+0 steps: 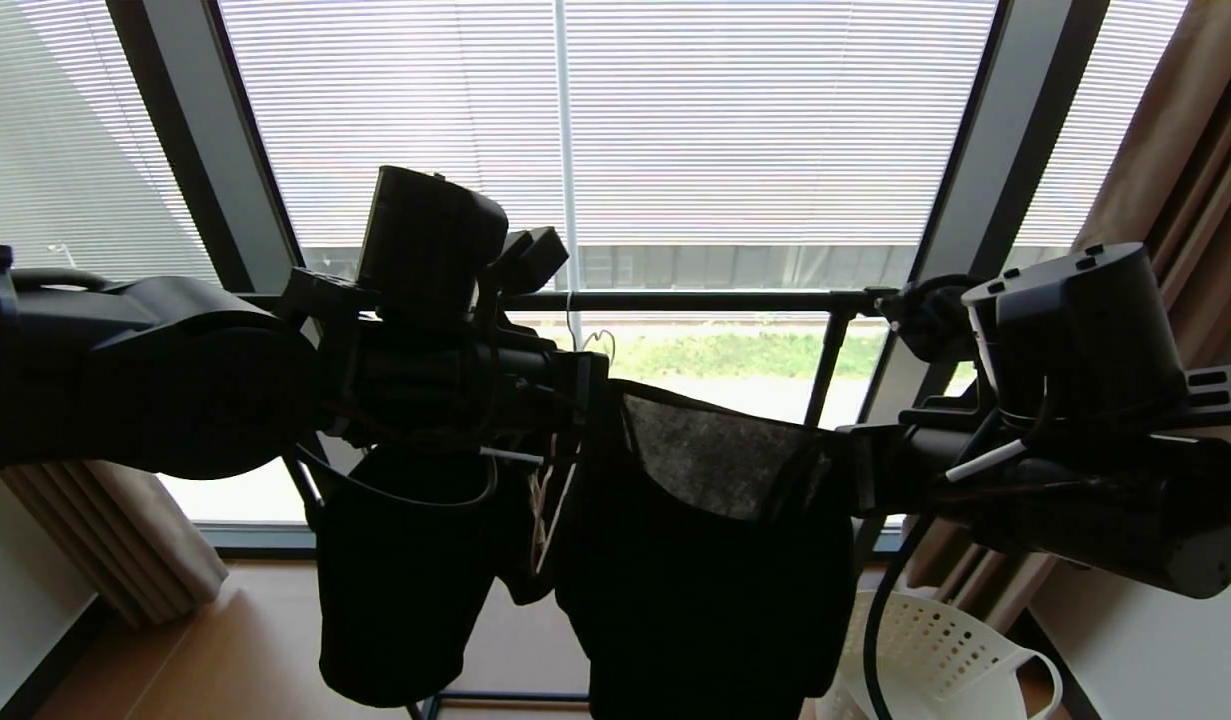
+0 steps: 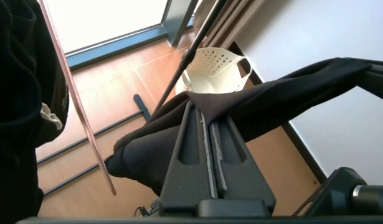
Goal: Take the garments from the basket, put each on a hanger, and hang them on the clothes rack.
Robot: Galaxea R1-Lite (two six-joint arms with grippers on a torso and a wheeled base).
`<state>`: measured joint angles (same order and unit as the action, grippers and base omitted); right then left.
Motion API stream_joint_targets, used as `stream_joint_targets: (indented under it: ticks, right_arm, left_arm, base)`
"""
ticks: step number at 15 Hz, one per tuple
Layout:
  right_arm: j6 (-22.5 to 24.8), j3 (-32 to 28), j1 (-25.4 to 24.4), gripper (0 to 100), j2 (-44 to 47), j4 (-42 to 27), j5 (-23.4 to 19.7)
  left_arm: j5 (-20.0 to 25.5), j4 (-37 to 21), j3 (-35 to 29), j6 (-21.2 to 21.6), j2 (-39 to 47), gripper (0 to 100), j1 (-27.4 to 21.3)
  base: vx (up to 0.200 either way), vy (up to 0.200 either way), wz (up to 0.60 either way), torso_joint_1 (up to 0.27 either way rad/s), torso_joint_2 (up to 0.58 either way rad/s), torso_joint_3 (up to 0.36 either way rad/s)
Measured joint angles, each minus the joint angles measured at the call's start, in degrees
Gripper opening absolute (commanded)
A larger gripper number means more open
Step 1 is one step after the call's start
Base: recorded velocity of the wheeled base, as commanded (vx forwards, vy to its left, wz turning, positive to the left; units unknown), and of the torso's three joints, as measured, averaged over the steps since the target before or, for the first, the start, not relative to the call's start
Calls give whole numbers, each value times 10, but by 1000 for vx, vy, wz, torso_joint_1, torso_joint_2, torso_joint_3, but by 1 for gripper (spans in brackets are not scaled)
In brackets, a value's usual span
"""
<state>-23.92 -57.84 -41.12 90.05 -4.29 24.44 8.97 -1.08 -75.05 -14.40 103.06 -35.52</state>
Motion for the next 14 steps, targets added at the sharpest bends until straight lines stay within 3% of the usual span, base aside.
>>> stream_joint_targets:
  ticks: [9,13,14]
  right_arm:
    - [1,4,12,0,34,30,4]
    - [2,0,23,0,37,57,12]
    - [2,-1,24,0,37,58,12]
  left_arm:
    - [2,1,6,11,1,0,0]
    - [31,23,25,23,-5,0,1]
    - [41,23,32,27,-9,100,1]
  base:
    - [0,0,0,0,0,0]
    - [0,0,0,0,0,0]
    - [0,0,0,0,0,0]
